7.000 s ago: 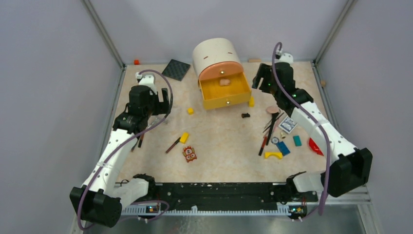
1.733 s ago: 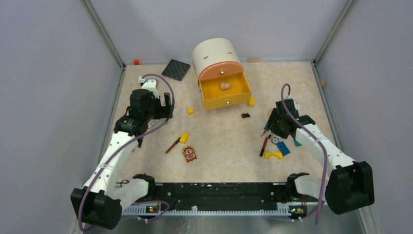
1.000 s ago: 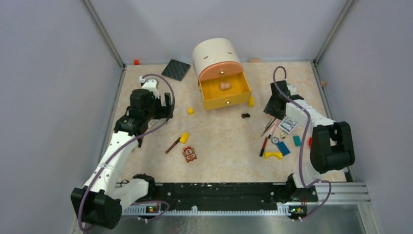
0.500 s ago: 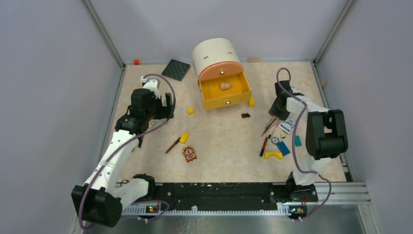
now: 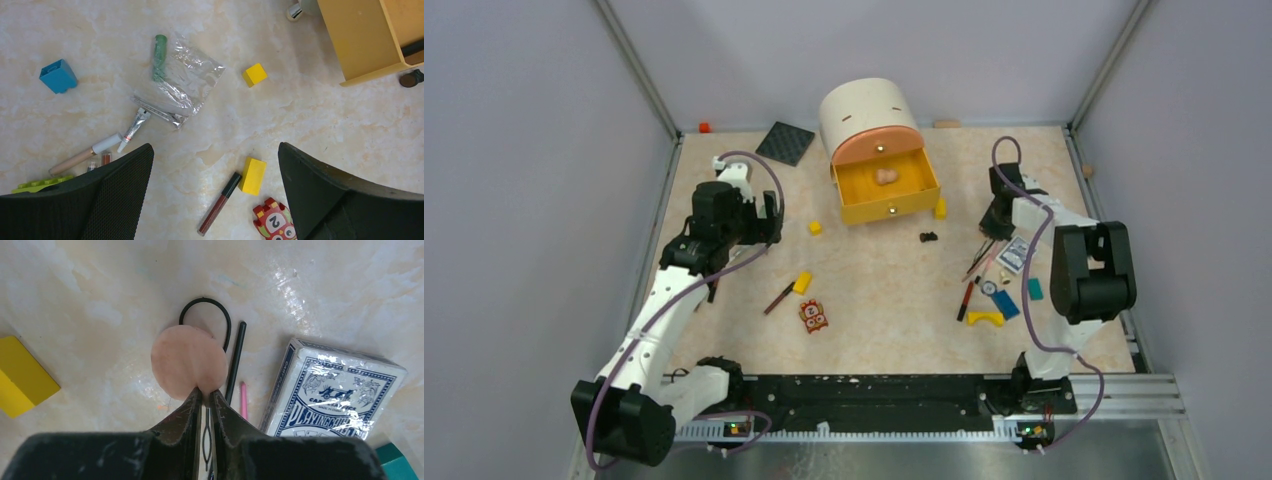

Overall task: Organize the makeup
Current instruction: Pick up the makeup tool from the center of the board.

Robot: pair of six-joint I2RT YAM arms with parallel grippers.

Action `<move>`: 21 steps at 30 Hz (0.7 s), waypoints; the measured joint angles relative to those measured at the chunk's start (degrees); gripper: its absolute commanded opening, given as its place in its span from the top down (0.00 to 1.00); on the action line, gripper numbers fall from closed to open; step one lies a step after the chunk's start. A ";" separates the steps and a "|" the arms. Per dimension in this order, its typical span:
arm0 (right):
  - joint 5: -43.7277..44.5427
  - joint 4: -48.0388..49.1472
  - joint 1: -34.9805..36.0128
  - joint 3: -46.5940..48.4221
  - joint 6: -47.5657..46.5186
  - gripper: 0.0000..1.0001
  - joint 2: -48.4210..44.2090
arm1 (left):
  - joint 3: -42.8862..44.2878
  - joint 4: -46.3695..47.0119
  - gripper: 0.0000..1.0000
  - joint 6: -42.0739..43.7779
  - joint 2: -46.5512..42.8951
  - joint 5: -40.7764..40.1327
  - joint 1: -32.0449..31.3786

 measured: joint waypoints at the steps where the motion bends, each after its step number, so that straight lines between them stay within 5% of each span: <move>1: 0.15 -0.09 0.00 0.00 -0.07 0.91 -0.20 | 0.00 -0.02 0.01 0.00 0.00 0.46 0.02; 13: 3.50 -3.13 -0.02 1.77 -2.43 0.91 -16.85 | 0.00 -0.04 0.01 0.13 -0.28 1.25 0.09; 21: -5.92 -0.28 0.70 3.15 -2.25 0.91 -24.96 | -0.02 0.00 0.01 0.13 -1.42 -0.07 0.44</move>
